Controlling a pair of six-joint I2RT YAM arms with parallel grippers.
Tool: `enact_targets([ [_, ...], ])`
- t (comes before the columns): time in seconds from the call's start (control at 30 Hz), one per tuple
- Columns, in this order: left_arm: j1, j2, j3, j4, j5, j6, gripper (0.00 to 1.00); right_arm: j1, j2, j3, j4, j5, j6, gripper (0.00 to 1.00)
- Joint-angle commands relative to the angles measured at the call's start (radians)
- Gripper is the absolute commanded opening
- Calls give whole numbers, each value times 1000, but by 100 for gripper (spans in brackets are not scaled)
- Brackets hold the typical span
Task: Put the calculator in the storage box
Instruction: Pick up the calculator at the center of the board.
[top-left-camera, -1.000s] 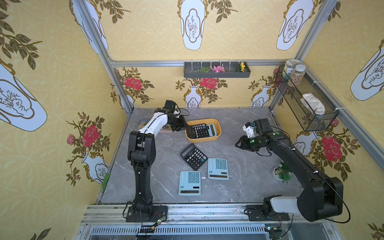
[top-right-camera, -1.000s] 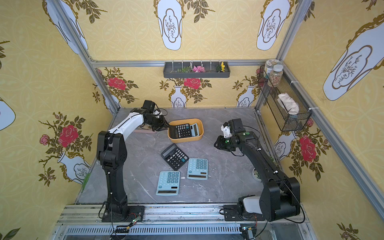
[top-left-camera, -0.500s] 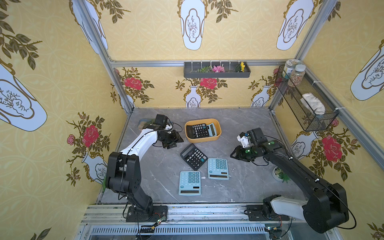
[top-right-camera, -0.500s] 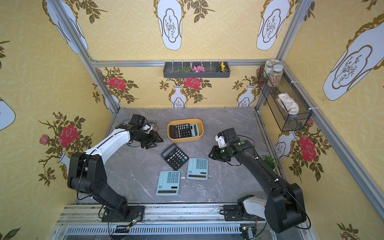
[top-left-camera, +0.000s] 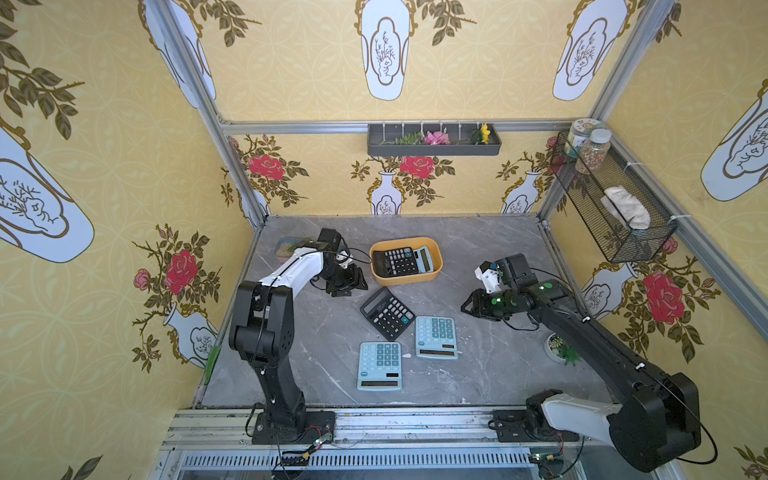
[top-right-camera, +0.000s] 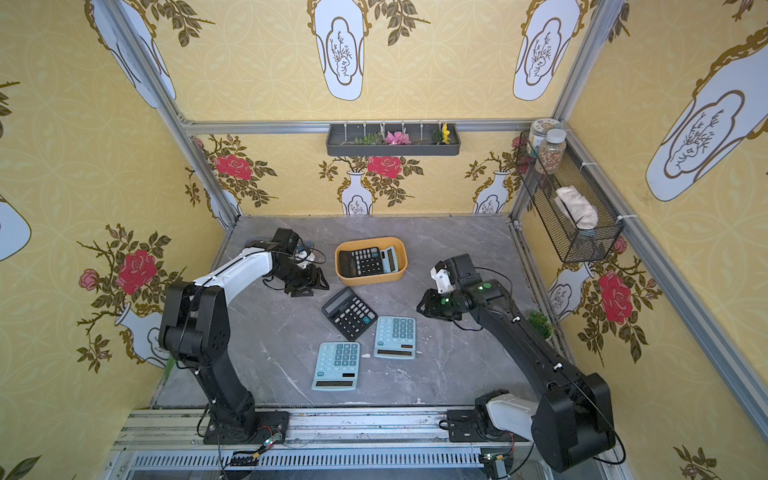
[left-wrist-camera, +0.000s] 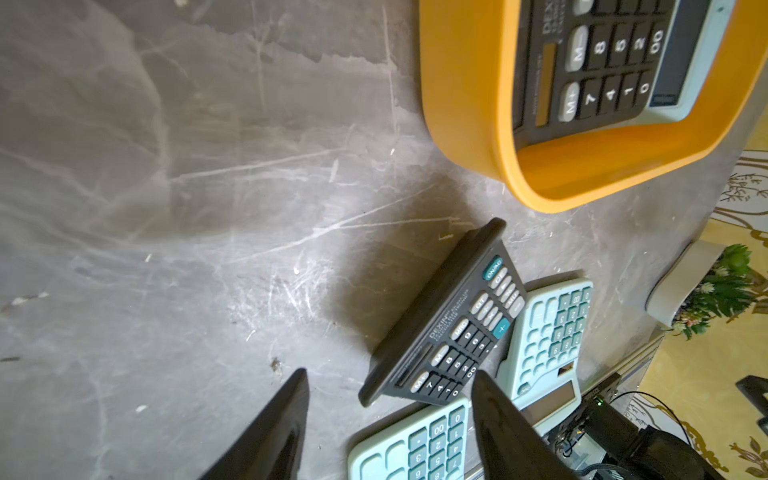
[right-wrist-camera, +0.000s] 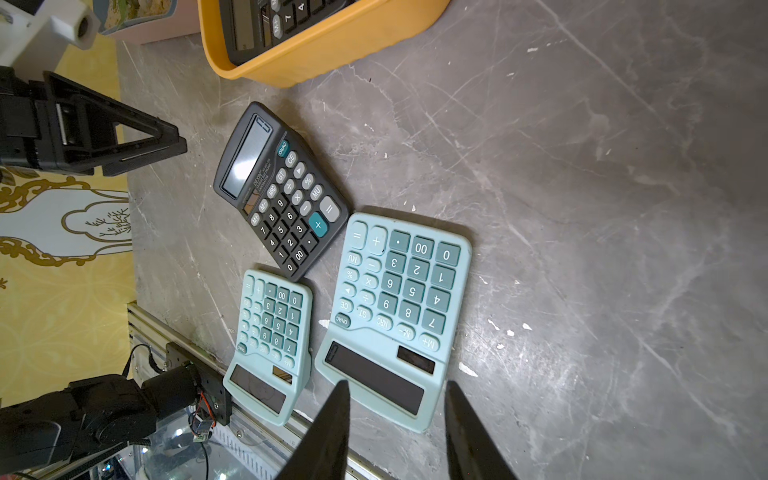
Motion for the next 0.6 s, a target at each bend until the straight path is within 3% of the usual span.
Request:
enact_targets([
  [0.0, -3, 17, -9, 16, 59, 49, 63, 3, 10, 5, 0, 3, -9, 39],
  [0.4, -40, 104, 2, 26, 95, 64, 59, 7, 45, 18, 7, 2, -17, 39],
  [0.57, -52, 131, 18, 29, 105, 62, 52, 10, 57, 21, 15, 0, -18, 39],
])
